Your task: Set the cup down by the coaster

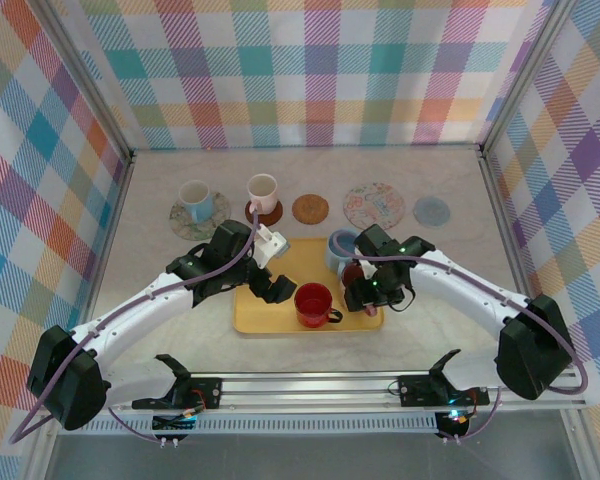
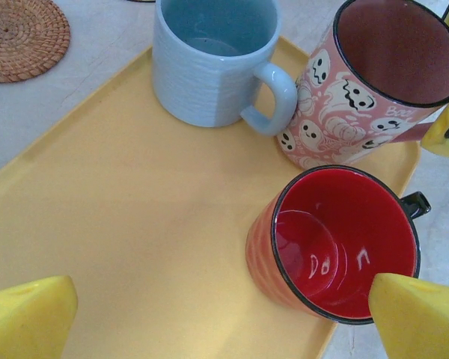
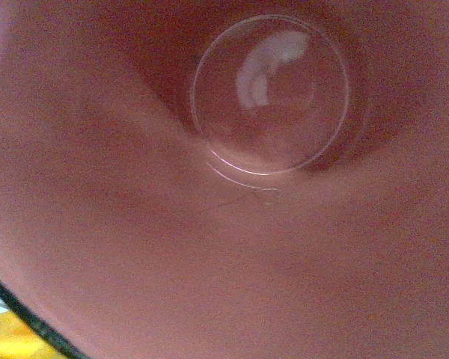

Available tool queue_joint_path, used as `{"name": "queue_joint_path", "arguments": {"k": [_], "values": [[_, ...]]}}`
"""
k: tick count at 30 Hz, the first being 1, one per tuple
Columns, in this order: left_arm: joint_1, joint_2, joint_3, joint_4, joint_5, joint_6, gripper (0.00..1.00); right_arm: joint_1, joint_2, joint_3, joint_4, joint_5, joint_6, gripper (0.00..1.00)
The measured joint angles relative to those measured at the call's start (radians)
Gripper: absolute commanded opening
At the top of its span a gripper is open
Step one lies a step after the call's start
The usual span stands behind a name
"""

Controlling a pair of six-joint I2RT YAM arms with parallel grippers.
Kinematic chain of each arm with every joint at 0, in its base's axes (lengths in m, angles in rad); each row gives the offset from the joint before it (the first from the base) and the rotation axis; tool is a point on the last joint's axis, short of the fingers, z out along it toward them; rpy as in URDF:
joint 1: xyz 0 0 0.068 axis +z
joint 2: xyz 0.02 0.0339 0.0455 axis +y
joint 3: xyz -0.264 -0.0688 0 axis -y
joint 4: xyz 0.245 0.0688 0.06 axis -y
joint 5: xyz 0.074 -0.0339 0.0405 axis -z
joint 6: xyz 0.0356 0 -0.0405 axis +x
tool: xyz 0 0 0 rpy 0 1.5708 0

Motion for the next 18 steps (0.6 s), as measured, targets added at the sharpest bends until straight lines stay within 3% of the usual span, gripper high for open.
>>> {"name": "queue_joint_path", "arguments": {"k": [18], "values": [[0.000,-0.002,-0.003,0.000,0.000,0.000,1.00,0.013,0.034,-0.033,0.040,0.037,0.000,0.53]]}}
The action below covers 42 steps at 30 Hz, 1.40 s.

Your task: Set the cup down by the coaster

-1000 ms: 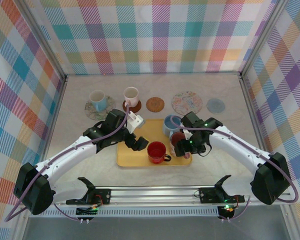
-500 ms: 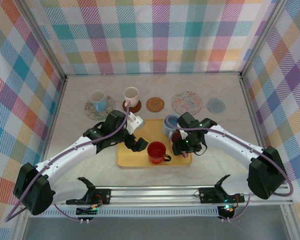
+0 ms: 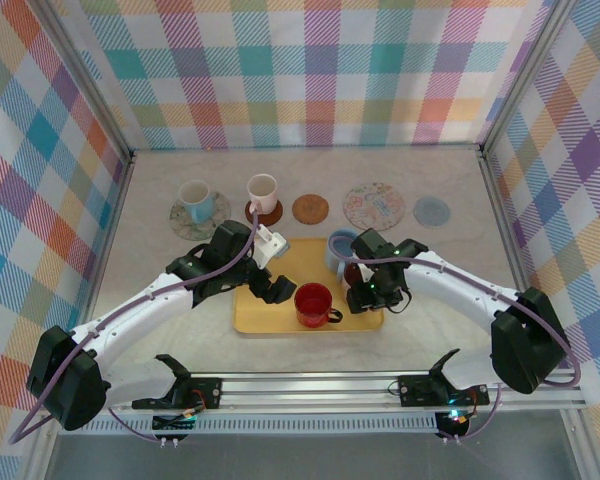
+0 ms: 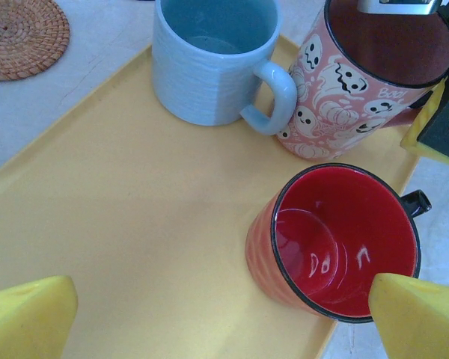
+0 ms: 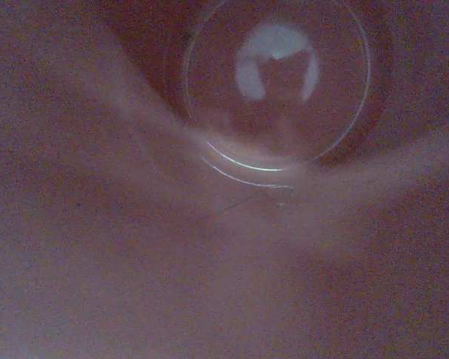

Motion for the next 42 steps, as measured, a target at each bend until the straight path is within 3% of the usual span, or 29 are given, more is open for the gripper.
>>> {"name": "queue_joint_path", "arguments": {"k": [22,28,42], "values": [[0.000,-0.024,0.000,0.000,0.000,-0.005,1.00,0.042,-0.040,-0.015,0.011,0.074,-0.021,0.20],[0.000,-0.039,0.000,0.011,0.000,-0.015,1.00,0.050,-0.063,-0.027,0.011,0.067,-0.033,0.01],[0.000,-0.073,0.000,0.029,0.000,-0.039,1.00,0.058,-0.345,-0.139,0.056,-0.021,-0.084,0.00]]}}
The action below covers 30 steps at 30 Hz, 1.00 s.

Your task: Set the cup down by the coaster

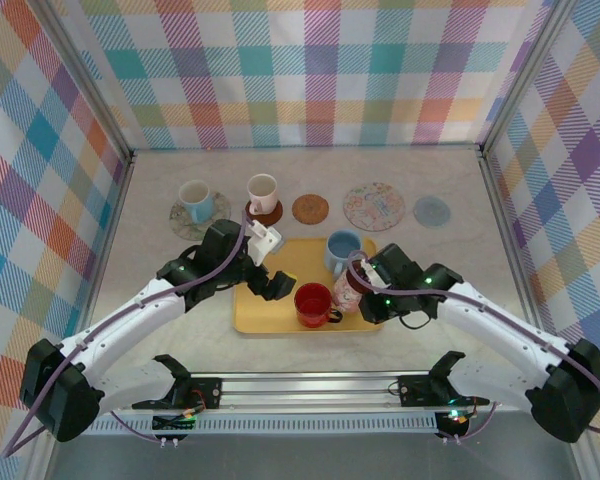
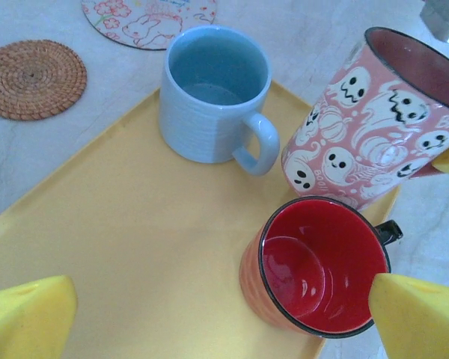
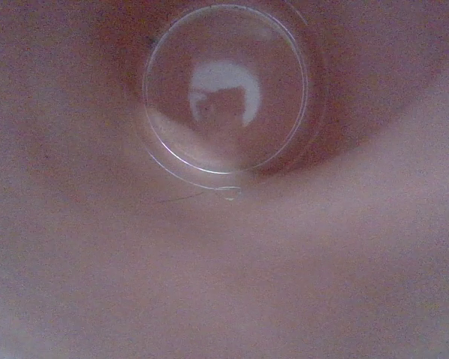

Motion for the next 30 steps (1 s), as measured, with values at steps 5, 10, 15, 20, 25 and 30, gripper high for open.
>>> {"name": "queue_joint_path", "arguments": {"k": [5,10,15,20,25,30], "values": [[0.000,-0.006,0.000,0.023,0.000,-0.014,1.00,0.000,-0.077,-0.001,0.006,-0.007,-0.032,0.00],[0.000,-0.010,0.008,0.053,0.008,-0.049,1.00,0.000,-0.090,0.012,0.007,-0.024,-0.074,0.00],[0.000,-0.014,0.023,0.079,0.008,-0.065,1.00,0.000,-0.090,0.028,0.016,-0.064,-0.088,0.00],[0.000,-0.014,0.027,0.079,0.008,-0.079,1.00,0.000,-0.092,0.035,0.021,-0.102,-0.107,0.00],[0.000,-0.013,0.046,0.078,0.003,-0.086,1.00,0.000,-0.095,0.070,0.021,-0.116,-0.134,0.00],[0.000,-0.011,0.101,0.078,-0.031,-0.086,1.00,0.000,-0.080,0.156,0.029,-0.105,-0.172,0.00]]}}
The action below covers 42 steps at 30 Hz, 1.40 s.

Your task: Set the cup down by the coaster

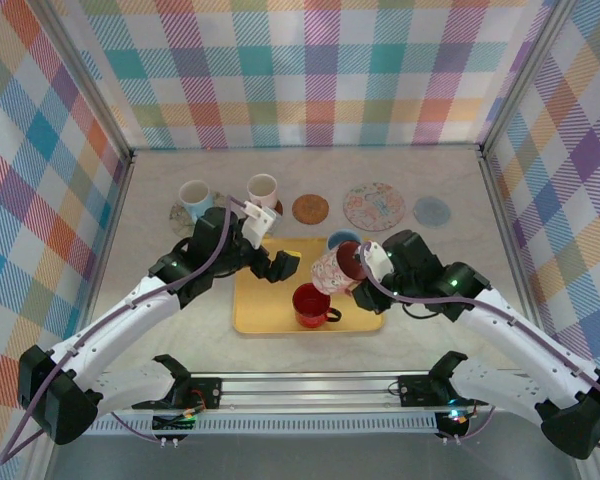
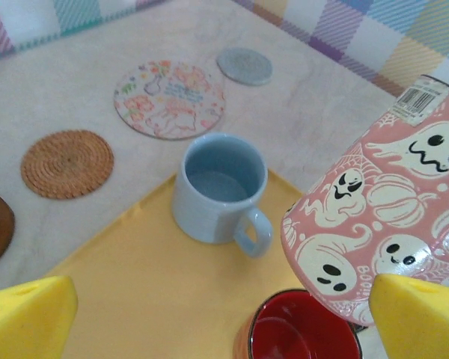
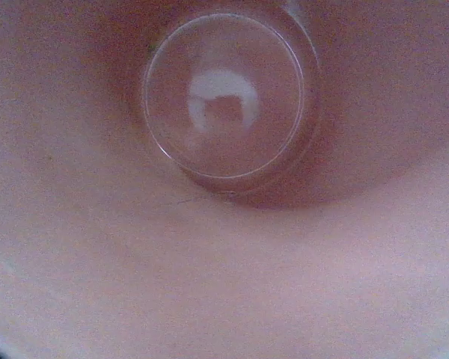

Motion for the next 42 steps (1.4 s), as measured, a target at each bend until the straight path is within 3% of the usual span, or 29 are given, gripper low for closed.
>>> {"name": "queue_joint_path", "arguments": {"k": [11,25,42], "values": [[0.015,0.073,0.144,-0.004,-0.099,-0.023,1.00,-0.080,0.159,0.194,0.035,0.028,-0.067,0.00],[0.148,0.239,0.324,-0.032,-0.085,-0.092,1.00,-0.343,0.410,0.475,0.053,-0.037,-0.066,0.00],[0.233,0.346,0.339,-0.082,-0.074,-0.121,1.00,-0.406,0.765,0.867,-0.068,-0.024,-0.156,0.00]]}}
